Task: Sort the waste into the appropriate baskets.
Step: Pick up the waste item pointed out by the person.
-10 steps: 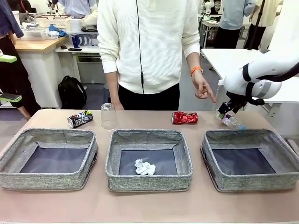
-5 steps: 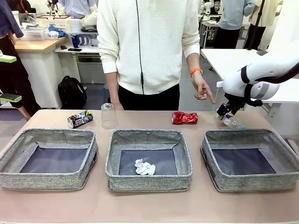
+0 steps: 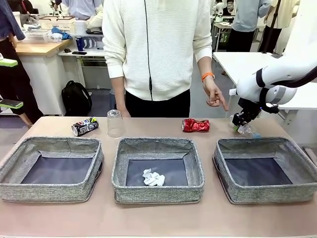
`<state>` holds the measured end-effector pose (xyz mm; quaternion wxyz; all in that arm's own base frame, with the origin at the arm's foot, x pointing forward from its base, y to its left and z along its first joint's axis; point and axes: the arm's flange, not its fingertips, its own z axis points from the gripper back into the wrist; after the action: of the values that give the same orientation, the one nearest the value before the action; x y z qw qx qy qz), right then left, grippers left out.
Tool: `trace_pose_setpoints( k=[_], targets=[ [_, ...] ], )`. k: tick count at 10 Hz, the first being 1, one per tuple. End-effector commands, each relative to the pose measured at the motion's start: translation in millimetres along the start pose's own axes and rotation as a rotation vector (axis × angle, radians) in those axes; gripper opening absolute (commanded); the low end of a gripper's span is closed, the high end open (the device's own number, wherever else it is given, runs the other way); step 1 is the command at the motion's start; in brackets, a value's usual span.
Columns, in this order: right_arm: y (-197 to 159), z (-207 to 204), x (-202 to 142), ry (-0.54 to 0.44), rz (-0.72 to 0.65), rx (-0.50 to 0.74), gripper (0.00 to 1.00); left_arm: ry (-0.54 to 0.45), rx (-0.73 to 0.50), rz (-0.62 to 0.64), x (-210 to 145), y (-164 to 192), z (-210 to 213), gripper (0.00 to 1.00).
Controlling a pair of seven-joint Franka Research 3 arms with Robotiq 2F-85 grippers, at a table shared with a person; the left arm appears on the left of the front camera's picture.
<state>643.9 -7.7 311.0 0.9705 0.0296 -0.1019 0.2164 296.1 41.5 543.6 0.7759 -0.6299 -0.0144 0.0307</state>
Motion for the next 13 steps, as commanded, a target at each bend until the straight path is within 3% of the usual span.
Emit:
trace_pose_setpoints(
  k=[1, 2, 3, 8, 10, 13],
  targets=[
    [-1.7, 0.2, 5.9, 0.041, -0.015, -0.009, 0.0, -0.004, -0.017, -0.023, 0.7, -2.0, -0.1, 1.0],
    [-2.3, 0.7, 5.6, 0.044, -0.019, -0.011, 0.05, -0.004, -0.017, -0.023, 0.7, -2.0, -0.1, 1.0],
    [-2.1, 0.7, 5.8, 0.043, -0.02, -0.009, 0.0, -0.004, -0.017, -0.023, 0.7, -2.0, -0.1, 1.0],
    [-8.8, 24.1, 5.5, 0.017, -0.081, -0.026, 0.0, -0.004, -0.017, -0.023, 0.7, -2.0, -0.1, 1.0],
    [-7.0, 107.3, -5.4, 0.016, -0.245, -0.069, 0.0, -0.004, -0.017, -0.023, 0.7, -2.0, -0.1, 1.0],
    [52.3, 237.9, -49.8, 0.047, -0.418, -0.244, 0.0, -0.004, -0.017, -0.023, 0.7, -2.0, -0.1, 1.0]
  ],
)
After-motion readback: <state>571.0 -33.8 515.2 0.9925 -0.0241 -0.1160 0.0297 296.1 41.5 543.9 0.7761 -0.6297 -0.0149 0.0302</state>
